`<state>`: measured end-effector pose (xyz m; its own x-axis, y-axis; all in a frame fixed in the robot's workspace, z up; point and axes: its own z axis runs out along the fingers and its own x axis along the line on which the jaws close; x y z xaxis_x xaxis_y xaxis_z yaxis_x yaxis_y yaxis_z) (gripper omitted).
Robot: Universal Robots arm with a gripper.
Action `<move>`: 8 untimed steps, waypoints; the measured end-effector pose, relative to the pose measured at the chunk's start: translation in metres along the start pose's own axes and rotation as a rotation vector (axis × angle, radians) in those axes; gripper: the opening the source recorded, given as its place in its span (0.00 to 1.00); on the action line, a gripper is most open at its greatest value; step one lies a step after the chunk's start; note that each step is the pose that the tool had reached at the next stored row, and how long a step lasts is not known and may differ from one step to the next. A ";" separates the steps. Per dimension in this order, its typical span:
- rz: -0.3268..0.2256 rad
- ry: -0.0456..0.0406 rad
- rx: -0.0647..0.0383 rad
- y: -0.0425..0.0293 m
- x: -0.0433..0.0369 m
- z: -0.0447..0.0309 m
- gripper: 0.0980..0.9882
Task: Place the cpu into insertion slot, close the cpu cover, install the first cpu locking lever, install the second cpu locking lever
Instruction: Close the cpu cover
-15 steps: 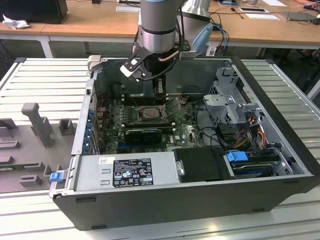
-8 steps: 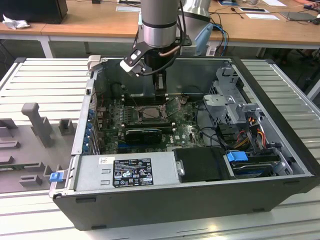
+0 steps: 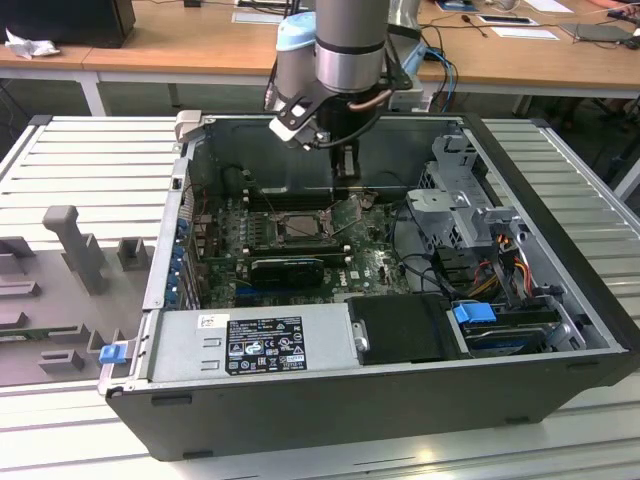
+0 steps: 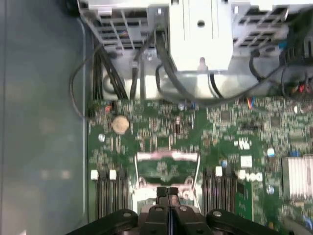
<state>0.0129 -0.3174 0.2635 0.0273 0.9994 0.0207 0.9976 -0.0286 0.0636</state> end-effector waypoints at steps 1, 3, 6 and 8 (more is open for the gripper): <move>0.000 -0.0001 0.000 0.0061 0.0002 0.0005 0.01; 0.000 0.0001 0.000 0.0138 0.0004 0.0015 0.01; 0.000 0.0001 0.000 0.0233 0.0006 0.0053 0.01; -0.001 -0.0001 0.000 0.0265 0.0006 0.0062 0.01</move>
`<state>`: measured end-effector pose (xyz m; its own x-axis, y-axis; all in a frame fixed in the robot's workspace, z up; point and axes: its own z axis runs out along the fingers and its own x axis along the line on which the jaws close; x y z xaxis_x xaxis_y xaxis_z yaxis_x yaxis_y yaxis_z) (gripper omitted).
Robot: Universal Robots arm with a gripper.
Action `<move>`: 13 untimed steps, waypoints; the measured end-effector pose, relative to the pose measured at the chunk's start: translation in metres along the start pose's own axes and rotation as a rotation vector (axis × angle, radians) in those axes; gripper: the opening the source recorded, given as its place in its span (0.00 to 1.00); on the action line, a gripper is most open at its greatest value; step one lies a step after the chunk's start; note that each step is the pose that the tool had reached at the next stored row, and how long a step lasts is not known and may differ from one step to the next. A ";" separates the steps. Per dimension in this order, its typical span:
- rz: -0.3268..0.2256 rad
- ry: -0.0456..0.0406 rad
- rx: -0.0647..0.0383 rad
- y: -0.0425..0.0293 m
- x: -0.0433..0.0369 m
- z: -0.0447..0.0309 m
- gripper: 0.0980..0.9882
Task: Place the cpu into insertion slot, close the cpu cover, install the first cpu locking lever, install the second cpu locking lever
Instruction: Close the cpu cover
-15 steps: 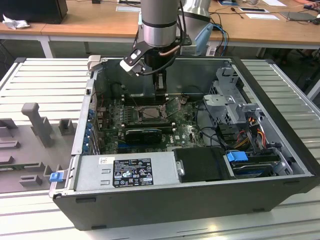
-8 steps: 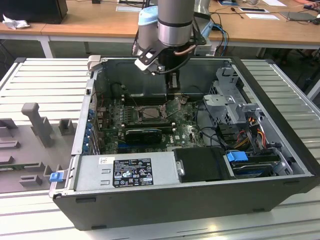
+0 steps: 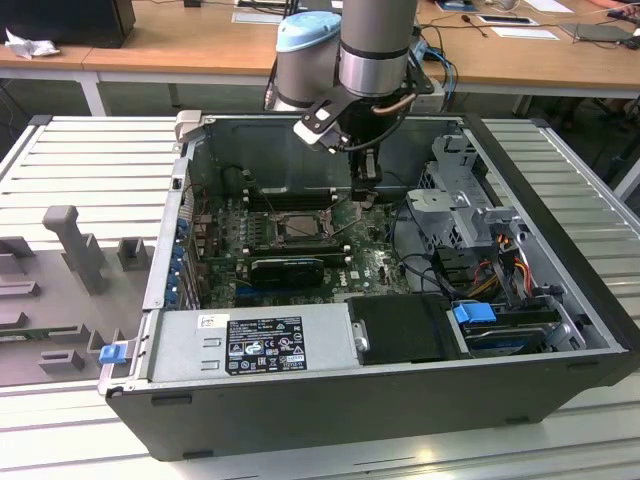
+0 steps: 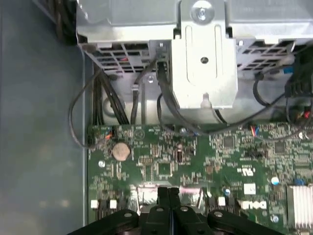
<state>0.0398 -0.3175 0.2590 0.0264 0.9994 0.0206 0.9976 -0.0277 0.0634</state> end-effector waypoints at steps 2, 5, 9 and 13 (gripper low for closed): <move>0.000 0.0002 0.000 0.0039 0.0002 0.0011 0.01; -0.001 0.0002 0.000 0.0095 0.0003 0.0036 0.01; -0.004 0.0003 0.001 0.0145 0.0005 0.0059 0.01; -0.011 0.0009 0.001 0.0201 0.0013 0.0100 0.01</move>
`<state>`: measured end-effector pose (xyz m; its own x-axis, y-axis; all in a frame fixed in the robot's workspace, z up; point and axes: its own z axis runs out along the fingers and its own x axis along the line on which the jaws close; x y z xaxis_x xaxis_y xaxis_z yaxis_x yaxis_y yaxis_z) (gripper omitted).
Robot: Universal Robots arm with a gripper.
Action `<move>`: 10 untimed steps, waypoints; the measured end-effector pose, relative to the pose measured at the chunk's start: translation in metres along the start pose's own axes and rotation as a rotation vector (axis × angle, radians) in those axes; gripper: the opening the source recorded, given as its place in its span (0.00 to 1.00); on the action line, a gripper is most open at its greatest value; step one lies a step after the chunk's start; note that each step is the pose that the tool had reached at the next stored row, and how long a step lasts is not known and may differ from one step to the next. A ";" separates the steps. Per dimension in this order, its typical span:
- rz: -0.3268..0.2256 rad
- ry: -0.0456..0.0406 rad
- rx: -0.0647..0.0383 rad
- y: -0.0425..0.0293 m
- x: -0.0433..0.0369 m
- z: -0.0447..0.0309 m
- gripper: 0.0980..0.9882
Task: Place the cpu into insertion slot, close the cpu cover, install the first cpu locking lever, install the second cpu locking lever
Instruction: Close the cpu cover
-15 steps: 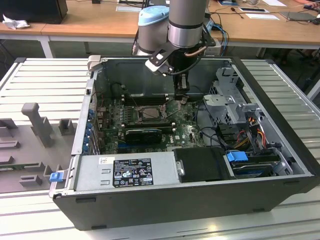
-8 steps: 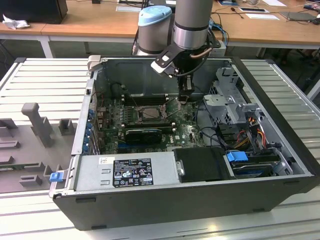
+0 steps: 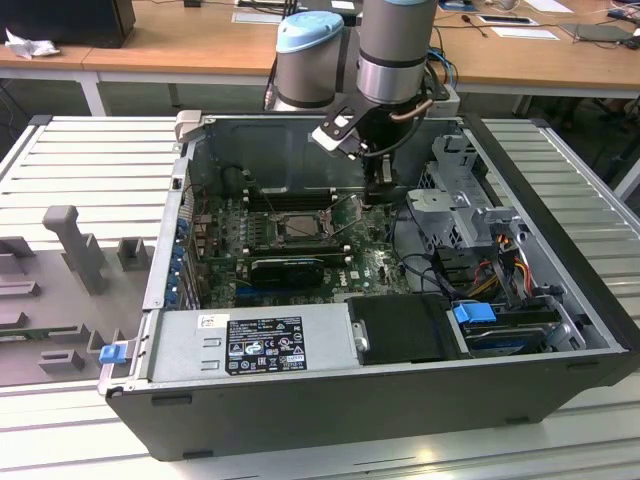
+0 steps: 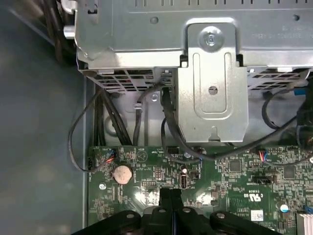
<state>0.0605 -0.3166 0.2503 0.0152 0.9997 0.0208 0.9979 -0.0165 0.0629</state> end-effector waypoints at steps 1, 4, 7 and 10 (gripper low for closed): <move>-0.001 0.0000 0.000 0.0005 0.0000 0.0012 0.01; -0.004 0.0001 0.003 0.0006 0.0000 0.0038 0.01; -0.010 0.0005 0.013 -0.0037 0.0000 0.0039 0.01; -0.012 0.0007 0.013 -0.0107 -0.0001 0.0035 0.01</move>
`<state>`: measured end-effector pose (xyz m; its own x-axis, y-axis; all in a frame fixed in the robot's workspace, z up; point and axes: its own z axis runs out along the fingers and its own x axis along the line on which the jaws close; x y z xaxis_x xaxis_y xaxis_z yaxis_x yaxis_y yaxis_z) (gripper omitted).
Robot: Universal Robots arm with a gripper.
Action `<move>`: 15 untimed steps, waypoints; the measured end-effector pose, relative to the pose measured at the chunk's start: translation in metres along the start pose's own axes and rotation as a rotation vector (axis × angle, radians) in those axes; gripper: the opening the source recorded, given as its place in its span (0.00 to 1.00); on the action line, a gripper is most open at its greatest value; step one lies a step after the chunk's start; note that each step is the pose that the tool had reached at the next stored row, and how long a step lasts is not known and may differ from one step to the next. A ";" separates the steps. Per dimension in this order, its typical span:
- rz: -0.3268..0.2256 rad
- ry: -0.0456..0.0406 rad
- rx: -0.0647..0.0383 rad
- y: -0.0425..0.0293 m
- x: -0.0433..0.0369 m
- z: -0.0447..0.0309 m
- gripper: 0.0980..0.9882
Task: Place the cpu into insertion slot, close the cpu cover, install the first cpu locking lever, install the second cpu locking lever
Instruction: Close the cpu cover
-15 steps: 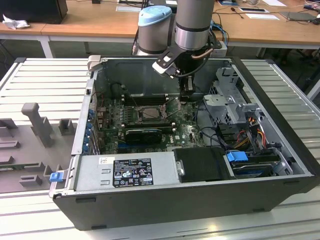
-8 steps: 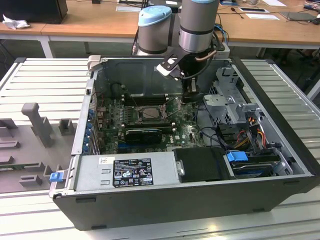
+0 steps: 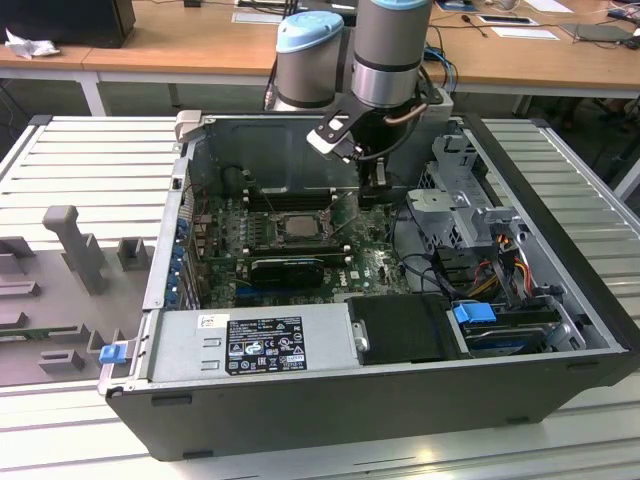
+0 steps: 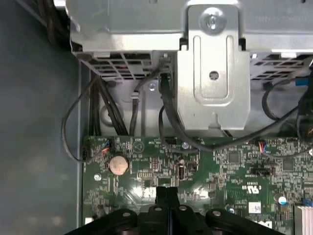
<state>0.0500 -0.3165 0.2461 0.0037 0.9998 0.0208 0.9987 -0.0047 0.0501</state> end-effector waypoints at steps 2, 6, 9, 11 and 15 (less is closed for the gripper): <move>-0.001 -0.0001 0.000 -0.0053 -0.0001 -0.0003 0.01; -0.006 0.0002 0.000 -0.0160 -0.0001 -0.0008 0.01; -0.009 0.0003 0.000 -0.0274 -0.0002 -0.0014 0.01; -0.013 0.0006 0.000 -0.0363 -0.0002 -0.0016 0.01; -0.018 0.0008 0.000 -0.0521 -0.0003 -0.0019 0.01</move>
<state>-0.0022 -0.3165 0.2454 -0.0145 0.9997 0.0207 0.9987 0.0135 0.0501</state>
